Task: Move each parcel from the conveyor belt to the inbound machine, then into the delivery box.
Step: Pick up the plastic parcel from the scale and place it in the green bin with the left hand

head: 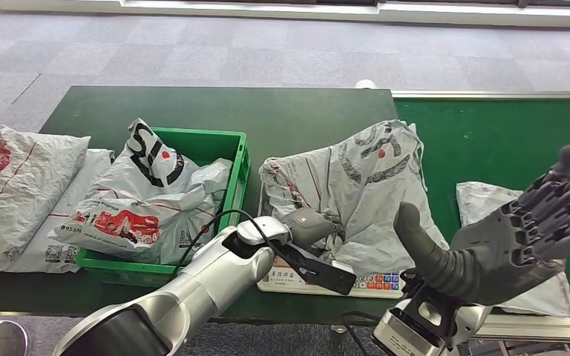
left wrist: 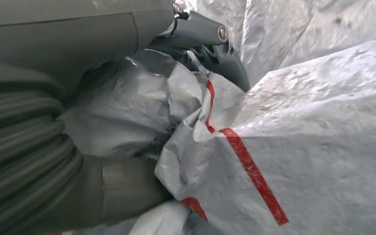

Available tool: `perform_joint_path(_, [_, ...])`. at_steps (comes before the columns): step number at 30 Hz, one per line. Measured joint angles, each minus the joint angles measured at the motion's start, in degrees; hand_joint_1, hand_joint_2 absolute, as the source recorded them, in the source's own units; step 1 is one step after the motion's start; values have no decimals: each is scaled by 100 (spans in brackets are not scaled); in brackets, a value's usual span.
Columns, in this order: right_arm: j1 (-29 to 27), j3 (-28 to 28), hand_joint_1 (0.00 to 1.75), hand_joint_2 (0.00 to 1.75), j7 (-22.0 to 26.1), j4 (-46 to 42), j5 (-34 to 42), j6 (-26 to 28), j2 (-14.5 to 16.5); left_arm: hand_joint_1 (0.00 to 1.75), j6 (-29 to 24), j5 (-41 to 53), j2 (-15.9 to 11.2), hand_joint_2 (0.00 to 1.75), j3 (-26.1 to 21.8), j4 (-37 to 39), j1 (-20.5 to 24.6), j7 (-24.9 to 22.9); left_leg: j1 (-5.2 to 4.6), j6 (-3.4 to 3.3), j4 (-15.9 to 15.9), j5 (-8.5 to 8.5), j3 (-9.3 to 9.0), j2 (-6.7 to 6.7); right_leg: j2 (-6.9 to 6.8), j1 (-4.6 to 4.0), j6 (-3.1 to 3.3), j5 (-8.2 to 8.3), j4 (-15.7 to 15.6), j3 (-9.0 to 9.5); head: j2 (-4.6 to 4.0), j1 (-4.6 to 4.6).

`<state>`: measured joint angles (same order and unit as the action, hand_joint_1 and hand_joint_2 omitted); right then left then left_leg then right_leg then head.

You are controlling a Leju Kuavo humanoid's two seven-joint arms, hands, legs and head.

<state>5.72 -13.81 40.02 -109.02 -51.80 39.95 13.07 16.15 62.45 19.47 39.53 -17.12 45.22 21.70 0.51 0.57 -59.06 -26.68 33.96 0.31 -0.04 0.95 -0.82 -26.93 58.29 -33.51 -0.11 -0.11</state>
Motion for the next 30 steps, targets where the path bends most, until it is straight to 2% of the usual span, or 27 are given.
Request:
perform_joint_path(5, [0,0,0,175,0,29,0,0,0,166,0,0,1,175,55,14,55,-11,0,0,0,0,-10,0,1,-2,1,1,0,8,0,0])
perform_joint_path(9, [0,0,0,175,0,30,1,0,0,175,3,0,1,175,60,14,73,-11,0,1,0,0,-11,0,2,-8,3,1,0,8,0,0])
perform_joint_path(16, [-10,1,0,175,-2,30,9,0,0,175,145,-33,-6,175,80,14,97,7,0,7,1,-4,-10,0,2,-13,8,-5,0,8,0,0])
perform_joint_path(20, [-51,7,0,175,-57,28,-69,0,0,175,-381,-260,-28,175,75,3,91,117,1,7,1,-4,-7,1,1,-12,9,-6,1,2,0,1])
perform_joint_path(23, [-106,14,0,175,-152,0,-142,0,0,175,-1173,-746,-72,175,-45,-104,105,358,1,8,0,-1,2,1,1,-11,9,-3,1,-8,0,2])
perform_joint_path(25, [-148,25,0,175,-193,-32,-162,1,0,175,-1703,-1337,-131,175,-289,-316,169,656,2,10,0,2,5,1,2,-11,9,-2,2,-11,0,2])
perform_joint_path(27, [-183,59,0,175,-176,-53,-153,1,0,175,-1916,-1865,-225,175,-624,-685,251,844,2,10,0,2,4,3,4,-10,9,-2,2,-11,0,1])
perform_joint_path(30, [-227,153,0,175,-80,-64,-116,2,0,175,-1915,-2162,-412,175,-1085,-1434,281,792,2,10,0,2,4,4,5,-11,9,-2,2,-11,0,1])
